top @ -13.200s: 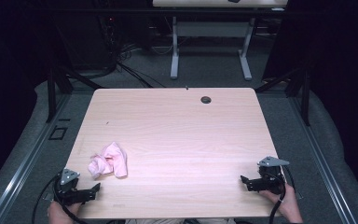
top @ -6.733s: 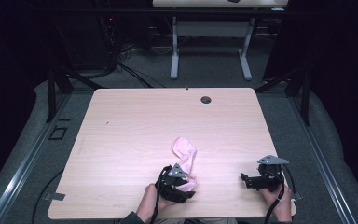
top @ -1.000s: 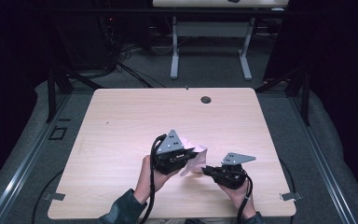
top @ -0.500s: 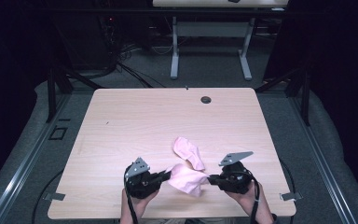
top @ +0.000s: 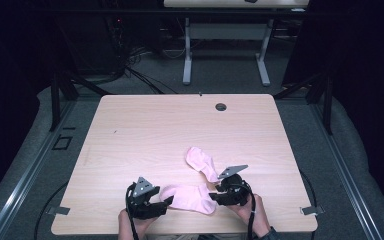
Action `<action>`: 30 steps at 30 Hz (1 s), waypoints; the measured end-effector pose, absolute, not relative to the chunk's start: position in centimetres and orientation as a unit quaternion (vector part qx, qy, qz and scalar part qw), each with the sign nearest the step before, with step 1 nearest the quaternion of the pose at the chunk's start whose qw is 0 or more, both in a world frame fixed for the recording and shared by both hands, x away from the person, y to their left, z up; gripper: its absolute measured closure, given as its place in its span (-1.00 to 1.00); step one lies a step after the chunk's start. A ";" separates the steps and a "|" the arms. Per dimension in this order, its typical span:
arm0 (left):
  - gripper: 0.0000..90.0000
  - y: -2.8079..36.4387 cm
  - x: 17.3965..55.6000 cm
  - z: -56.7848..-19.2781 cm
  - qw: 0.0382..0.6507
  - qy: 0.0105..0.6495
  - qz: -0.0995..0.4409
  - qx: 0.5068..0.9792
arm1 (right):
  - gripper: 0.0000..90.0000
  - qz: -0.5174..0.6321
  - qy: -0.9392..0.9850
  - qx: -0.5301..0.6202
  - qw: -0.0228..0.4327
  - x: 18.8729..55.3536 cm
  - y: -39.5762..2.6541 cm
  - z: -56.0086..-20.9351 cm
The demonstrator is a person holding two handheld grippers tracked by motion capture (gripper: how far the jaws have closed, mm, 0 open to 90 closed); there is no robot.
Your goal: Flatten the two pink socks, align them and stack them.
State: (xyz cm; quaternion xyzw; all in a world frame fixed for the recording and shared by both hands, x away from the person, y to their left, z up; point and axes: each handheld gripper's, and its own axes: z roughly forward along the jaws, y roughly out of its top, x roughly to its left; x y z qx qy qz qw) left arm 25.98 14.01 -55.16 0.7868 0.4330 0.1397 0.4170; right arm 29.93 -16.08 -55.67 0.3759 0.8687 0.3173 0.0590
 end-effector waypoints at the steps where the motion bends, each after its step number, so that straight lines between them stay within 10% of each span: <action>1: -0.13 14.2 26.5 -55.0 0.404 0.431 0.155 0.792 | 0.30 0.321 0.867 0.376 0.062 29.6 -16.2 -55.9; 7: 0.52 14.4 27.9 -55.5 0.387 0.410 0.150 0.812 | 0.52 0.318 0.870 0.370 0.067 29.4 -16.0 -56.8; 16: 0.96 14.4 28.3 -56.9 0.358 0.409 0.160 0.824 | 0.83 0.323 0.872 0.363 0.067 29.0 -15.8 -56.9; 30: 0.98 13.1 27.1 -57.2 0.397 0.400 0.095 0.820 | 0.85 0.327 0.861 0.381 0.077 27.3 -19.0 -55.4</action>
